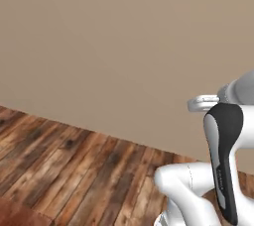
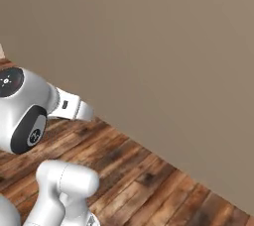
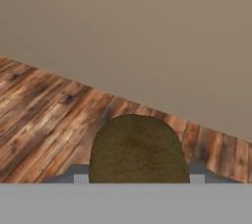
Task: Pick the two kiwis from the fridge and place them on the plate next to the blender to make a fruit smoothie.
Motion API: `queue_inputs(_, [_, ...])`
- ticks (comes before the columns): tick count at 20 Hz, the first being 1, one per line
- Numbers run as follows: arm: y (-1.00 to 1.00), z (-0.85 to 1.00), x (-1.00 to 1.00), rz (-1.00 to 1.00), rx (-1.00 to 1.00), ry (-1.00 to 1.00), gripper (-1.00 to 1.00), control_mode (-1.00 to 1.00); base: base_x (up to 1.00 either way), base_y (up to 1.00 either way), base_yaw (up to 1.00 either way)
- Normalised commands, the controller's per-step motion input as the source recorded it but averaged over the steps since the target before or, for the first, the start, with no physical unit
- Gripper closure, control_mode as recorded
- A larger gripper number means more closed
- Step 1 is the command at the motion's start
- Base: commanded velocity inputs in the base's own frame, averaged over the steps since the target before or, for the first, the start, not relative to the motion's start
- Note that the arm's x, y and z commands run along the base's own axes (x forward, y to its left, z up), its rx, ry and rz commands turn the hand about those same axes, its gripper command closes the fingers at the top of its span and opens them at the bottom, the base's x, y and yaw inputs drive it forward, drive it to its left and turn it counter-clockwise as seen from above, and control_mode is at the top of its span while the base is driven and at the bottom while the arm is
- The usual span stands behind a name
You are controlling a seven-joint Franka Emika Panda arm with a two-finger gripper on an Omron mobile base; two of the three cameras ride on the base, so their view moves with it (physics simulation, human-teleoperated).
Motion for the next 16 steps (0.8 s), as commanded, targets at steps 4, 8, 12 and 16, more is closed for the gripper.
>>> queue_inputs(4, [0.0, 0.0, 0.0, 0.0, 0.0, 0.0, 1.0, 1.0, 0.99, -0.16, 0.75])
queue_inputs(8, [0.0, 0.0, 0.0, 0.0, 0.0, 0.0, 1.0, 1.0, 1.0, -0.2, 0.67])
queue_inputs(12, [0.0, 0.0, 0.0, 0.0, 0.0, 0.0, 1.0, 1.0, 1.0, -0.19, 0.69])
queue_inputs(16, [0.0, 0.0, 0.0, 0.0, 0.0, 0.0, 1.0, 1.0, 1.0, -0.15, 0.67])
